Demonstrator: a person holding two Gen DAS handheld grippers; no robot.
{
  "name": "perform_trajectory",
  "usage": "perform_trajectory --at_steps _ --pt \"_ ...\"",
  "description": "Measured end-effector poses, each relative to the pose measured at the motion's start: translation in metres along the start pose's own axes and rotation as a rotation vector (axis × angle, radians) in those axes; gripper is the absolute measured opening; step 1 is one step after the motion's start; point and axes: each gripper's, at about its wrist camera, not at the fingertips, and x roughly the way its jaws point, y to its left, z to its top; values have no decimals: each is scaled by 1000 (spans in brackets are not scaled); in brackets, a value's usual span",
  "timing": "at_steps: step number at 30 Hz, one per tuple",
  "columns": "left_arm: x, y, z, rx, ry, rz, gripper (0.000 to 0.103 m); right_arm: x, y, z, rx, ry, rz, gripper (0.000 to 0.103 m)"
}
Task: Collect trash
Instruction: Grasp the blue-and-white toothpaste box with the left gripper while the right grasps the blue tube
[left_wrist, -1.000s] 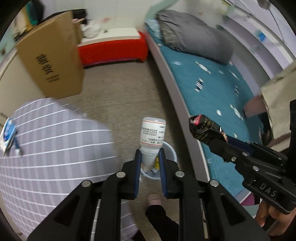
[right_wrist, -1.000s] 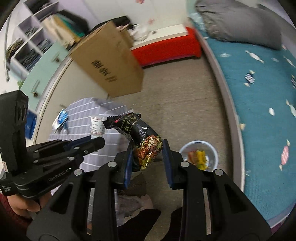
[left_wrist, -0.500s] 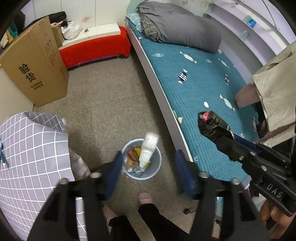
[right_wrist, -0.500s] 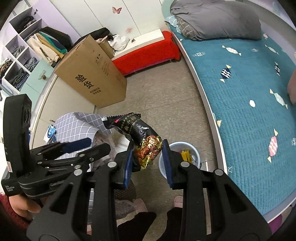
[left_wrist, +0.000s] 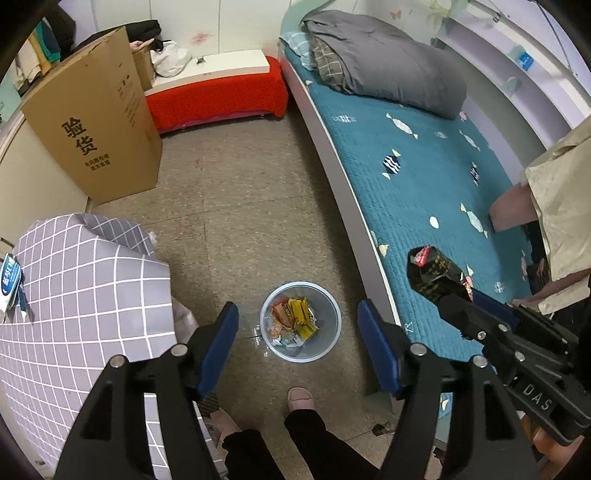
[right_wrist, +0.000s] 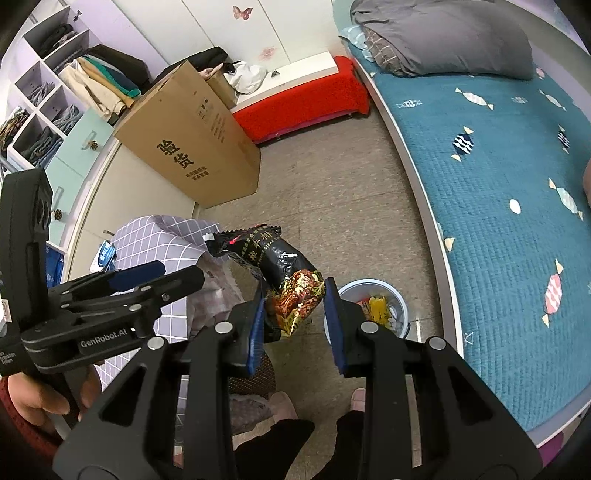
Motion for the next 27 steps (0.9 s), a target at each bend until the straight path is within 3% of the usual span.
perform_trajectory --at_steps 13,14,17,27 --pt "-10 16 0 -35 -19 38 67 10 7 2 -2 9 13 30" --pt "-11 17 0 -37 -22 41 68 11 6 3 3 11 15 34" --pt "-13 21 0 -45 -27 53 69 16 4 4 29 19 -1 64" --pt "-17 35 -4 -93 -35 78 70 27 10 2 19 65 2 64"
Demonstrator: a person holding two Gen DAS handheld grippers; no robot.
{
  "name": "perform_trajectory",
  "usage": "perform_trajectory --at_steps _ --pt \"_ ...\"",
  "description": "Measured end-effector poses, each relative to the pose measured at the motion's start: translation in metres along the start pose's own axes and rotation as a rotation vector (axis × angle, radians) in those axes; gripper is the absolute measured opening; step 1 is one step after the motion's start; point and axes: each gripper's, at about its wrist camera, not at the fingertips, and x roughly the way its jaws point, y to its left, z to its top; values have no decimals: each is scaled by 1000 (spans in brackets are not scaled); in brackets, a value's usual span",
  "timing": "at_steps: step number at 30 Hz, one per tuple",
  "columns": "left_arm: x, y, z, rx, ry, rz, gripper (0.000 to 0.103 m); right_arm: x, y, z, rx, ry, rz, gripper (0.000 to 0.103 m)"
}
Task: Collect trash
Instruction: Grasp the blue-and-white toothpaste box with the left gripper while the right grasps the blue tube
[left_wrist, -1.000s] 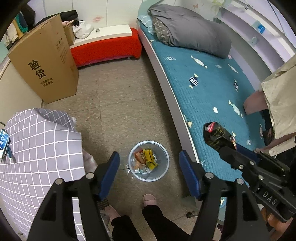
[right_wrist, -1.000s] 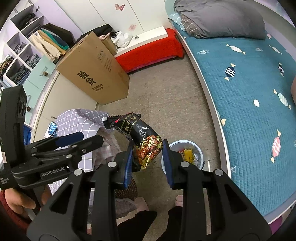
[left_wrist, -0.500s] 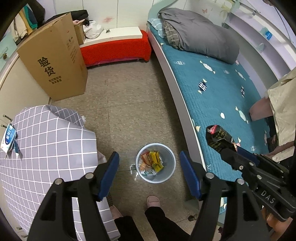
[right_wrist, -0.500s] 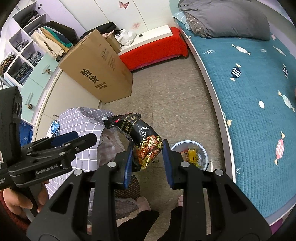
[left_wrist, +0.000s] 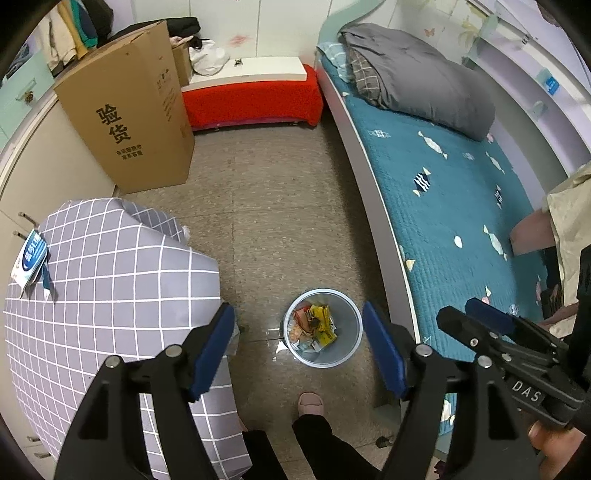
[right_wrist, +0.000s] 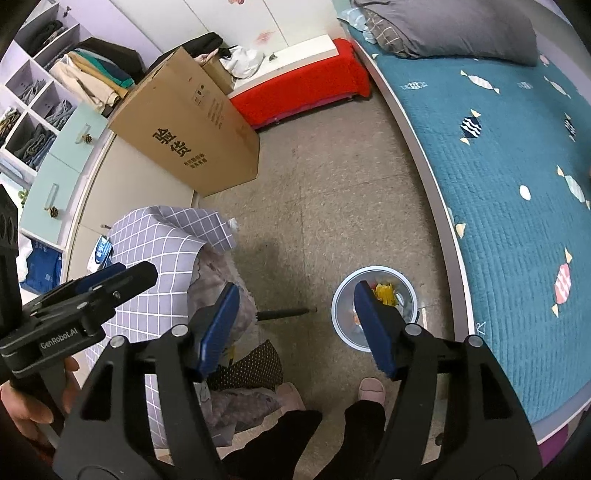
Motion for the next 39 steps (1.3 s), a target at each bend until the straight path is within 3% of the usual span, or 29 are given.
perform_trajectory --at_steps 6,14,23,32,39 --pt "-6 14 -8 -32 -7 23 71 7 17 2 -36 16 15 64" --pt "-18 77 -21 -110 -26 50 72 37 92 1 -141 58 56 64" --pt "-38 235 -33 -203 -73 132 72 97 228 -10 -244 89 104 64" --pt "-30 406 -46 -334 -42 210 72 189 370 -31 -369 140 142 64" --pt "-16 484 -40 -345 -38 228 72 250 438 -31 -474 160 111 58"
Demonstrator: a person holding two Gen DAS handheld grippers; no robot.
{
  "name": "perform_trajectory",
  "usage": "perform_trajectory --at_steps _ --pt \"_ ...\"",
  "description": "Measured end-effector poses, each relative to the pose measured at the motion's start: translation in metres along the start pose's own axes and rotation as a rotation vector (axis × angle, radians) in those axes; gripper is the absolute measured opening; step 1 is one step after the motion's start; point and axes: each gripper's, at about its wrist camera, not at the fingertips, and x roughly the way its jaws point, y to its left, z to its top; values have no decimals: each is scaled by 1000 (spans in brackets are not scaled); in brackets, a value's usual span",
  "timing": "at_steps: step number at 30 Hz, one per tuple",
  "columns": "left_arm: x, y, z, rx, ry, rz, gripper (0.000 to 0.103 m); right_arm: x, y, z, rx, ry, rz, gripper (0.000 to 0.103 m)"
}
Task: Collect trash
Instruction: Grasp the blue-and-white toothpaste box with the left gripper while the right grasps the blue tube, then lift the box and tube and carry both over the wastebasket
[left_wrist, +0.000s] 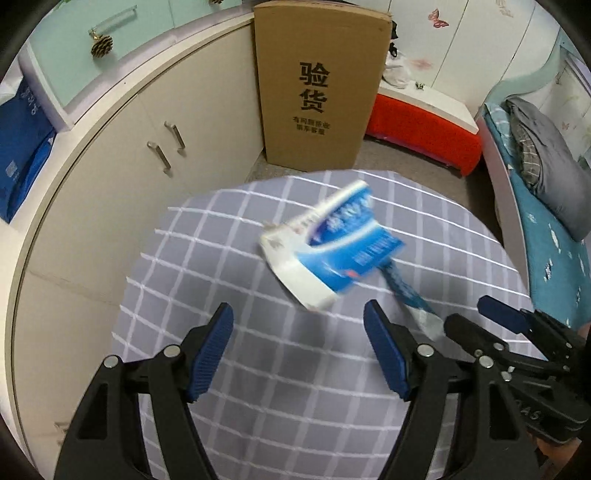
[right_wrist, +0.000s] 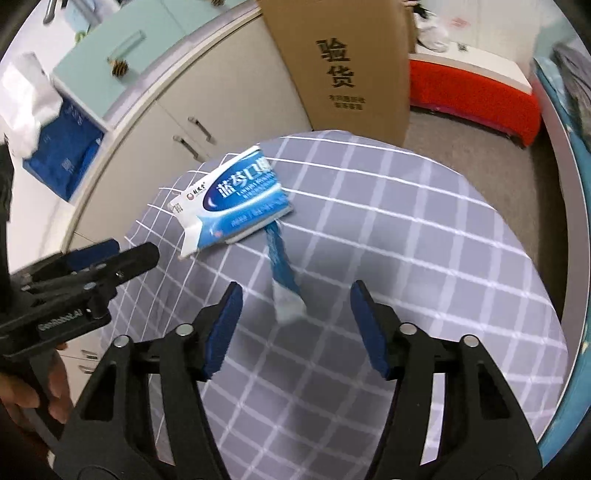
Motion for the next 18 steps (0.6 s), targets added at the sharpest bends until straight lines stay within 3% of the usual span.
perform_trajectory --at_steps 7,9,11,18 --pt "24 6 26 90 -31 -3 72 43 10 9 -59 73 -53 38" --pt "33 4 33 114 -28 -12 72 45 7 6 -65 74 -65 22" --pt "42 2 40 127 -23 -30 72 42 3 3 -65 75 -85 13" --pt "67 -9 48 193 15 -72 68 23 -40 -3 106 45 -97 13"
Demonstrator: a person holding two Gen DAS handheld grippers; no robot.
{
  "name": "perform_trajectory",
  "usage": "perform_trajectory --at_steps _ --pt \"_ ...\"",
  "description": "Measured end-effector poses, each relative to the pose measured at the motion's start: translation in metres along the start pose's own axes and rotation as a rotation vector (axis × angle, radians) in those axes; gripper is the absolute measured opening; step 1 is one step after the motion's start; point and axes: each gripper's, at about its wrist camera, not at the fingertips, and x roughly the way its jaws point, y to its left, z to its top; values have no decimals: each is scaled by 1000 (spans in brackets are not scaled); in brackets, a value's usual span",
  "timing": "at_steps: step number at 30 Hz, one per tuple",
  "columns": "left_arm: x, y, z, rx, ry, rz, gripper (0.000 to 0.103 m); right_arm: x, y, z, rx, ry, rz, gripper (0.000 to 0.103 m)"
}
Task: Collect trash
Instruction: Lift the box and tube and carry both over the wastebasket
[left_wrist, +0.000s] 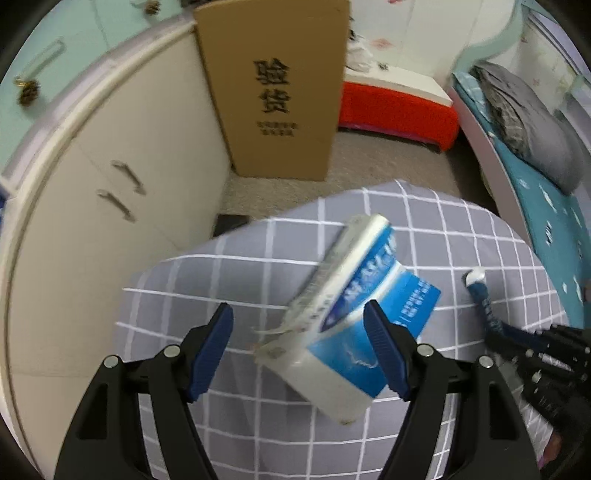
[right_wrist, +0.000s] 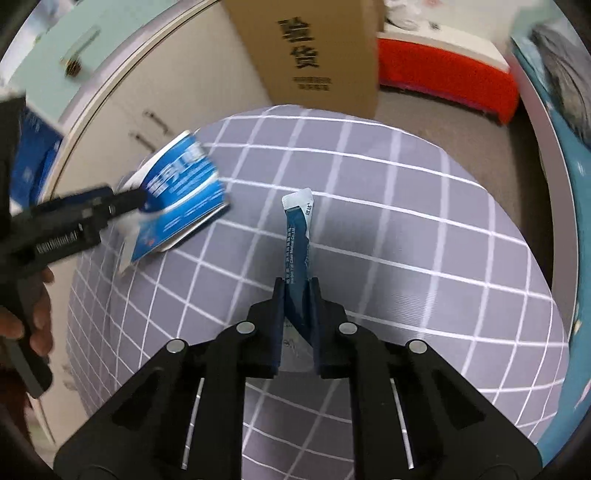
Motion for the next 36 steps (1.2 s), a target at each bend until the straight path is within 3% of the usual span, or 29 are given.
perform_trajectory --at_steps 2,3,5,7,11,19,26,36 --pt "7 -6 -1 21 25 10 46 -4 -7 0 23 -7 8 13" --pt "8 -8 -2 22 38 -1 44 -5 -8 -1 31 -9 15 13" --pt "7 -12 -4 15 41 -40 20 -9 -12 0 47 -13 30 13" --pt "3 -16 -6 -2 43 -13 18 -13 -15 -1 60 -19 47 13" --pt "-11 -23 -17 -67 32 -47 17 -23 -20 -4 71 -32 85 13" --pt "-54 -79 -31 -74 -22 -45 17 -60 -49 -18 73 -70 134 13" --pt "-85 -181 -36 -32 -54 -78 17 -124 -123 -46 107 -132 122 13" --pt "-100 -380 -57 115 -31 -188 17 -217 -275 -111 237 -200 27 13"
